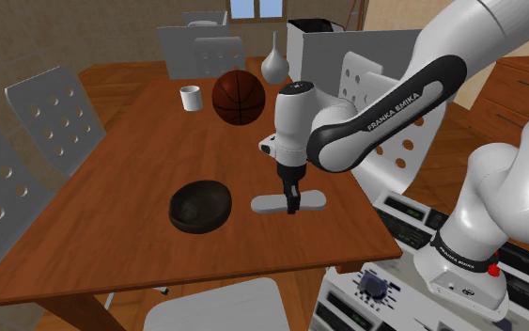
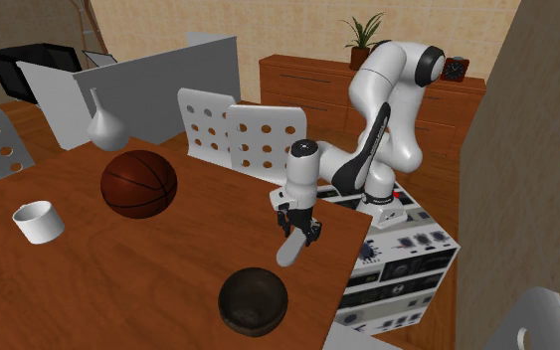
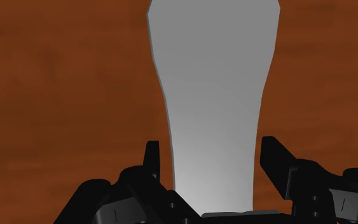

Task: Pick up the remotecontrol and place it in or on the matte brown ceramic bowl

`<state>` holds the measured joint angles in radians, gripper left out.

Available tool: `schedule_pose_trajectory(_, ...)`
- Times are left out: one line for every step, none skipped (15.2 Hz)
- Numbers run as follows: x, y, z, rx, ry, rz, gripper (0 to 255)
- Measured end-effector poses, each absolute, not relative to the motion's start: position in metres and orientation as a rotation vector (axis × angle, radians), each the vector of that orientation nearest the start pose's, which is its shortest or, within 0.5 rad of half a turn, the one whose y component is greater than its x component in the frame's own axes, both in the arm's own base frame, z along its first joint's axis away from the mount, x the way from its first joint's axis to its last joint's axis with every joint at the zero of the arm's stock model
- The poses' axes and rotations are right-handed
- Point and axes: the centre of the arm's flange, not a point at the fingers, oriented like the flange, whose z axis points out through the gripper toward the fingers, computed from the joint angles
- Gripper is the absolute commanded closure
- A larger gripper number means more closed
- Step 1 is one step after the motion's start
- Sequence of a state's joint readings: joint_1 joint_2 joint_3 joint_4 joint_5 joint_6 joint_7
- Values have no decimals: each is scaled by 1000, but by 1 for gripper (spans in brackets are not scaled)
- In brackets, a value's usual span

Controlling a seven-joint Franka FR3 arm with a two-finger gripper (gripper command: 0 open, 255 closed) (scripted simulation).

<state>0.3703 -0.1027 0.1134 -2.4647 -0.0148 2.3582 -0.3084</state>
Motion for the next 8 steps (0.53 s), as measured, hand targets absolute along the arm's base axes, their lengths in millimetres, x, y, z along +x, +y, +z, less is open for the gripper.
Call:
schedule_pose_trajectory(412, 216, 337, -2913, -1235, 4, 255)
schedule_pose_trajectory(412, 216, 342, -2913, -1235, 4, 255)
schedule_pose_trajectory(412, 217, 346, -2913, -1235, 3, 255)
schedule_pose_trajectory(413, 217, 352, -2913, -1235, 3, 255)
schedule_pose_trajectory(413, 216, 357, -2913, -1235, 3, 255)
schedule_pose_trajectory(412, 216, 362, -2913, -1235, 3, 255)
schedule_pose_trajectory(412, 217, 367, -2913, -1235, 3, 255)
schedule_pose_trajectory(413, 218, 372, -2913, -1235, 3, 255)
